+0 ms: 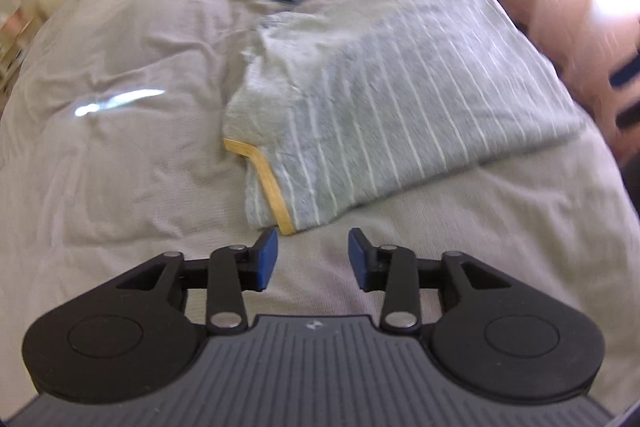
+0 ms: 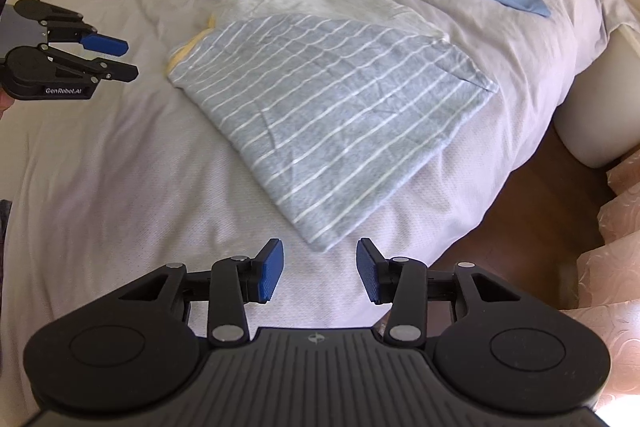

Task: Fold clothes
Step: 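Grasp the striped shirt edge with both grippers and lift it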

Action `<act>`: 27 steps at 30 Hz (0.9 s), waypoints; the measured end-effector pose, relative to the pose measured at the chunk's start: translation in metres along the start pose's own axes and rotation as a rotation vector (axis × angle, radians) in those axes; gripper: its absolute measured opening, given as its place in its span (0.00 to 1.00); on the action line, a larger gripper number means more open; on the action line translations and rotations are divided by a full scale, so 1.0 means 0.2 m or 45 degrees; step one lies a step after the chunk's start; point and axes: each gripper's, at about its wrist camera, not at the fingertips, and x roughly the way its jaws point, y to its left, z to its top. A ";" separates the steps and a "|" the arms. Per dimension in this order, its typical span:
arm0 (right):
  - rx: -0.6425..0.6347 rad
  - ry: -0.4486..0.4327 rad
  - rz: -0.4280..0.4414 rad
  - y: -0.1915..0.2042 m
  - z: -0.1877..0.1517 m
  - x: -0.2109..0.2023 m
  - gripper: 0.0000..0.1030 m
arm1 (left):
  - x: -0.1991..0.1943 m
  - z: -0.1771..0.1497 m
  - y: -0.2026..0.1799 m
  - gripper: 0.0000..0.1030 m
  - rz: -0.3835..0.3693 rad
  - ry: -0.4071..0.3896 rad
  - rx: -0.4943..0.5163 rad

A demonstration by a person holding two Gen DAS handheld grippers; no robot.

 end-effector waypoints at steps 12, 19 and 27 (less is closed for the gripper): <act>-0.815 -0.243 -0.418 0.42 -0.24 0.19 0.53 | 0.26 -0.12 -0.38 0.54 0.249 -0.282 0.821; -0.762 -0.334 -0.539 0.54 -0.17 0.41 0.52 | 0.41 -0.10 -0.44 0.52 0.316 -0.442 1.006; -0.832 -0.355 -0.705 0.47 -0.19 0.53 0.50 | 0.47 -0.12 -0.21 0.48 0.414 -0.374 0.903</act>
